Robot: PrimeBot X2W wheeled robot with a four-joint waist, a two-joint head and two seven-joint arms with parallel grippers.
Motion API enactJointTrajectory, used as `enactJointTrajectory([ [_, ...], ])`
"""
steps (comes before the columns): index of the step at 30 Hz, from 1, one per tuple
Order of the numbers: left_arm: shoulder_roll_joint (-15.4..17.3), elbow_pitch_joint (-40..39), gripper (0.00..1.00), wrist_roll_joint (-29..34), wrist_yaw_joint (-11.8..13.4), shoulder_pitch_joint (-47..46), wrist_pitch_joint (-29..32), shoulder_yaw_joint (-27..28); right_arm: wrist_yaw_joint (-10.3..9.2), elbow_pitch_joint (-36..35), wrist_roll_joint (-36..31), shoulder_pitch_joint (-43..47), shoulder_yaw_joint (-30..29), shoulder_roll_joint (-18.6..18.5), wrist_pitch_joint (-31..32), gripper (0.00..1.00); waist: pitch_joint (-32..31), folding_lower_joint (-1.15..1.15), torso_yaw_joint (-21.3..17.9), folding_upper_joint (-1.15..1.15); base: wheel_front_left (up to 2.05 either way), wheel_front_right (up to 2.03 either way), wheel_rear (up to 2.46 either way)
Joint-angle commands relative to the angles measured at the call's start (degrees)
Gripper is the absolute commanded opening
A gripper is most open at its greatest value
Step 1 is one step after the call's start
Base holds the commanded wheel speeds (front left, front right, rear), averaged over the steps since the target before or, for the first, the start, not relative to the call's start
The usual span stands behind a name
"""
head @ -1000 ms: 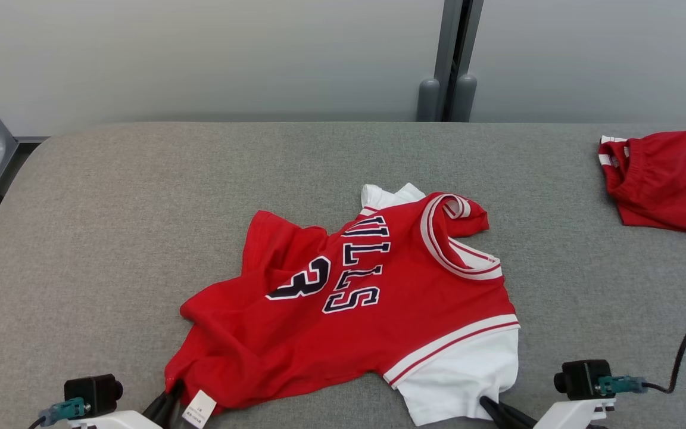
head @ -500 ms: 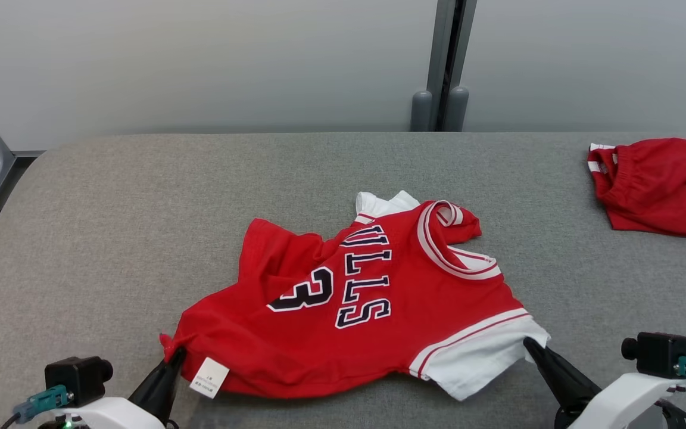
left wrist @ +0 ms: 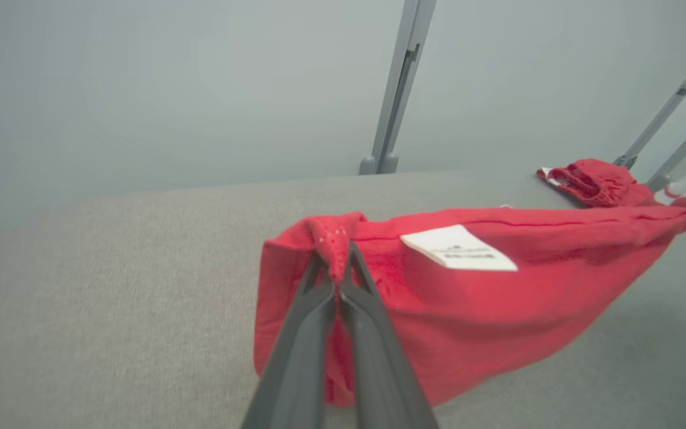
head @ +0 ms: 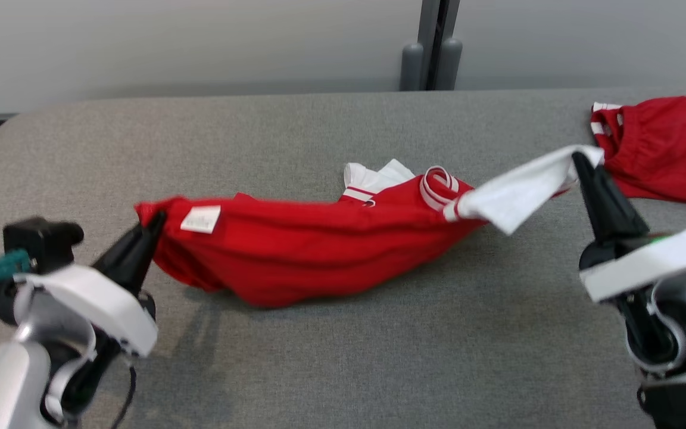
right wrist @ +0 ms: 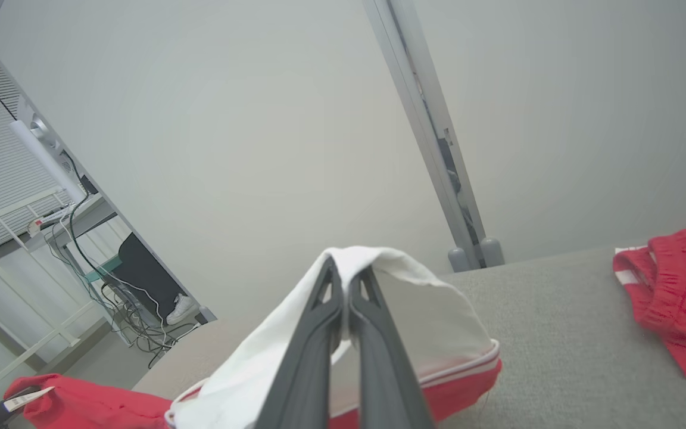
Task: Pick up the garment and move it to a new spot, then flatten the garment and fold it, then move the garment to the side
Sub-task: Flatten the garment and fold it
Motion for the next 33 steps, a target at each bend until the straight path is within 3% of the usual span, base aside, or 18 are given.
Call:
enactJointTrajectory([
  [1,0.1,0.7,0.0,-0.1,-0.7,-4.2,0.3,0.2,0.04,1.2,-1.2,-3.8,-0.4,-0.7,-0.9,0.0,3.6,0.0,-0.2,0.0,0.0,0.0,0.0],
  [10,2.6,11.1,0.0,0.3,-3.8,-28.8,2.2,-3.0,0.04,10.8,-1.9,-27.5,1.6,-2.2,-3.2,0.0,13.2,0.0,0.0,0.0,0.0,0.0,0.0],
  [13,3.7,17.9,0.0,0.7,-4.4,-40.3,1.8,-6.0,0.04,16.1,-1.6,-38.5,2.6,-3.8,-4.5,0.0,17.2,0.0,-0.1,0.0,0.0,0.0,0.0],
  [33,7.7,42.3,0.0,-5.4,-4.3,-83.4,-5.0,-20.7,0.03,36.4,0.8,-80.6,9.6,-7.5,-12.0,0.0,29.0,0.0,-3.3,0.0,0.0,0.0,0.0],
])
